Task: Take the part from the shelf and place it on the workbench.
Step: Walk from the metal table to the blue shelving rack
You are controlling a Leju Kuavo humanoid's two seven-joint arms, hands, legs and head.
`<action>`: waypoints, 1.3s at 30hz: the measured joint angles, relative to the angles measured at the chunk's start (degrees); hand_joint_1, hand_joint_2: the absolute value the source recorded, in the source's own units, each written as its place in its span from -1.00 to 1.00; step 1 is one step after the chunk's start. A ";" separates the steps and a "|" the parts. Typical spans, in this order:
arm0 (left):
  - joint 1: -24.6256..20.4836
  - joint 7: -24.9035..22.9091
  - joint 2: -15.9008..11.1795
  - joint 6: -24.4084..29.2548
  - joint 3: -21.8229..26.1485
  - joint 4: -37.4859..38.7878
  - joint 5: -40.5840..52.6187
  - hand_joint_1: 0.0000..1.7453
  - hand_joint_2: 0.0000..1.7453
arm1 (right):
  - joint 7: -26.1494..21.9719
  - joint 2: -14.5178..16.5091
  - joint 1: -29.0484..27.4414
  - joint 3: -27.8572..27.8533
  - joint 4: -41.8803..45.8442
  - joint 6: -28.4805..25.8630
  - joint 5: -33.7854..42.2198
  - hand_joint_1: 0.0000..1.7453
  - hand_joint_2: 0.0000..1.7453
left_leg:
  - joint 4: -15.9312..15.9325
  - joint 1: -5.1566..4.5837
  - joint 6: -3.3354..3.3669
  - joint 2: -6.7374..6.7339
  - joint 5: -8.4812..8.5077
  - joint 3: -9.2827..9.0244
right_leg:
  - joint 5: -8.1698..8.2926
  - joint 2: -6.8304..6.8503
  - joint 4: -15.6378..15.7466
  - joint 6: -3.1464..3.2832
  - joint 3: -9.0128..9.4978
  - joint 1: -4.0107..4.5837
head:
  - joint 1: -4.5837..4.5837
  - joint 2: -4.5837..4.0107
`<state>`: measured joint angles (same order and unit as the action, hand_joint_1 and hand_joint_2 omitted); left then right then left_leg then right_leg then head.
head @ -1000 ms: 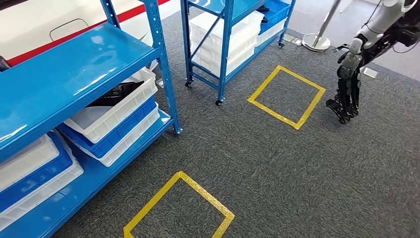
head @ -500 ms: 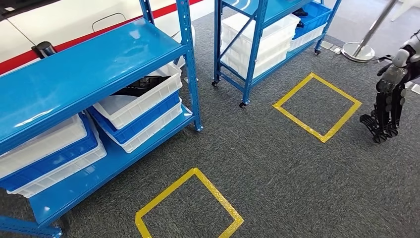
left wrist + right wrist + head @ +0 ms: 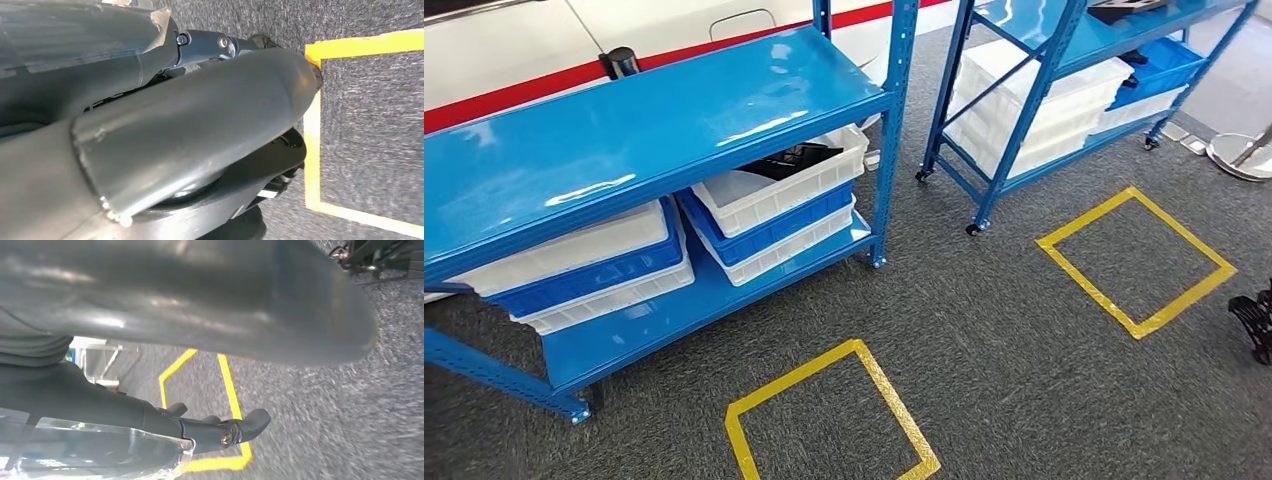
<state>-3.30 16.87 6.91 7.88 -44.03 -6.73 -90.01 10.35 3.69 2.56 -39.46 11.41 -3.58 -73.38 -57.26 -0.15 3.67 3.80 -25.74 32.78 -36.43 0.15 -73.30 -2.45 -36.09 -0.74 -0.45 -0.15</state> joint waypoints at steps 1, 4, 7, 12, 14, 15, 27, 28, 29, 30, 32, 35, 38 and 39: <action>-0.08 0.00 0.03 -0.01 0.03 0.00 0.00 -1.00 -1.00 | 0.01 -0.04 0.01 0.00 0.00 0.00 -0.02 -1.00 -1.00 | -0.10 0.13 -0.16 0.88 0.02 -0.04 | 1.83 -0.54 3.73 -0.64 1.63 -0.24 | 0.00 0.00; -0.38 0.00 0.04 -0.01 0.09 0.00 0.00 -1.00 -1.00 | -0.03 -0.01 0.09 0.01 -0.04 0.03 -0.07 -1.00 -1.00 | -0.70 0.10 -1.10 3.13 -0.07 0.28 | 6.30 -4.05 14.55 -1.31 6.01 -0.99 | 0.27 0.00; -0.40 -0.02 0.01 0.08 0.13 0.00 -0.01 -1.00 -1.00 | -0.05 0.01 0.19 0.00 -0.07 0.05 -0.14 -1.00 -1.00 | -0.81 0.00 -1.93 4.59 0.11 0.88 | 6.91 -3.08 15.32 0.24 6.56 -0.88 | 0.19 0.00; -0.36 -0.11 -0.07 0.17 0.16 -0.02 0.05 -1.00 -1.00 | -0.28 -0.02 0.10 -0.04 -0.05 0.04 -0.31 -1.00 -1.00 | -12.52 -0.11 -3.04 -2.44 -6.61 6.38 | 7.17 0.74 15.44 2.12 6.47 -0.66 | -0.61 0.00; -0.24 -0.10 -0.14 -0.02 0.17 -0.01 0.08 -1.00 -1.00 | -0.35 -0.08 -0.05 -0.10 -0.04 0.04 -0.32 -1.00 -1.00 | -17.63 -0.06 -3.18 -3.16 -8.25 8.71 | 7.07 2.62 15.43 2.28 6.35 -0.39 | -0.62 0.00; -0.15 -0.09 -0.16 -0.07 0.17 -0.01 0.09 -1.00 -1.00 | -0.36 -0.10 -0.02 -0.13 -0.04 0.04 -0.32 -1.00 -1.00 | -16.90 -0.03 -3.11 -3.39 -7.40 8.21 | 7.03 3.43 15.43 2.33 6.36 -0.30 | -0.62 0.00; 0.07 0.40 -0.16 -0.34 0.18 -0.02 0.07 -1.00 -1.00 | -1.05 0.03 0.40 -0.74 -0.02 -0.75 -0.30 -1.00 -1.00 | 0.51 -0.20 0.02 -4.40 -0.24 -0.55 | 1.35 0.85 5.47 1.37 2.44 0.22 | -0.17 0.00; 0.04 0.43 -0.13 -0.34 0.18 -0.02 0.08 -1.00 -1.00 | -1.05 -0.02 0.23 -0.81 -0.02 -0.80 -0.30 -1.00 -1.00 | 0.49 -0.19 0.02 -3.86 -0.22 -0.49 | 0.15 0.33 2.02 1.31 0.67 0.10 | -0.09 0.00; 0.04 0.46 -0.10 -0.36 0.19 -0.02 0.08 -1.00 -1.00 | -1.04 -0.08 0.07 -0.87 -0.02 -0.86 -0.30 -1.00 -1.00 | 0.46 -0.16 0.00 -3.33 -0.21 -0.49 | -0.15 0.17 0.23 0.99 -0.35 -0.01 | -0.08 0.00; 0.03 0.49 -0.07 -0.36 0.19 -0.02 0.07 -1.00 -1.00 | -1.03 -0.13 -0.01 -0.92 -0.02 -0.91 -0.30 -1.00 -1.00 | 0.42 -0.11 -0.05 -2.89 -0.22 -0.54 | 0.47 0.13 0.48 0.49 -0.42 -0.11 | -0.06 0.00; 0.00 0.56 0.00 -0.36 0.19 -0.02 0.08 -1.00 -1.00 | -1.03 -0.19 -0.01 -0.97 -0.02 -0.99 -0.30 -1.00 -1.00 | 0.18 0.10 -0.40 -2.22 -0.40 -0.72 | 3.99 0.05 7.27 -0.93 2.48 -0.55 | -0.04 0.00; -0.05 0.80 -0.11 -0.44 0.19 -0.02 0.09 -1.00 -1.00 | -1.07 -0.05 0.09 -0.97 -0.06 -1.01 -0.35 -1.00 -1.00 | -0.64 -0.29 -1.45 -1.68 -0.99 -0.61 | 7.10 -0.44 14.84 -1.10 5.53 -0.91 | 0.22 0.00; -0.03 1.10 -0.23 -0.58 0.19 -0.02 0.09 -1.00 -1.00 | -1.09 0.06 0.09 -0.97 -0.07 -1.01 -0.50 -1.00 -1.00 | -0.67 -0.52 -0.71 -1.60 -1.04 -0.53 | 7.32 -0.46 15.17 -0.23 5.83 -1.09 | 0.02 0.00; -0.03 1.15 -0.27 -0.60 0.19 -0.02 0.09 -1.00 -1.00 | -1.09 0.10 0.08 -0.97 -0.07 -1.01 -0.55 -1.00 -1.00 | -0.63 -0.50 -0.04 -1.62 -0.94 -0.53 | 7.36 -0.45 15.16 -0.18 5.94 -1.02 | -0.02 0.00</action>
<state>-3.33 18.03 6.63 7.28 -43.84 -6.75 -89.92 9.27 3.80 2.64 -40.44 11.34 -4.59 -73.93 -57.89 -0.65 3.62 2.17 -26.68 32.25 -29.07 -0.30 -58.13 -2.63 -30.15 -1.76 -0.48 -0.15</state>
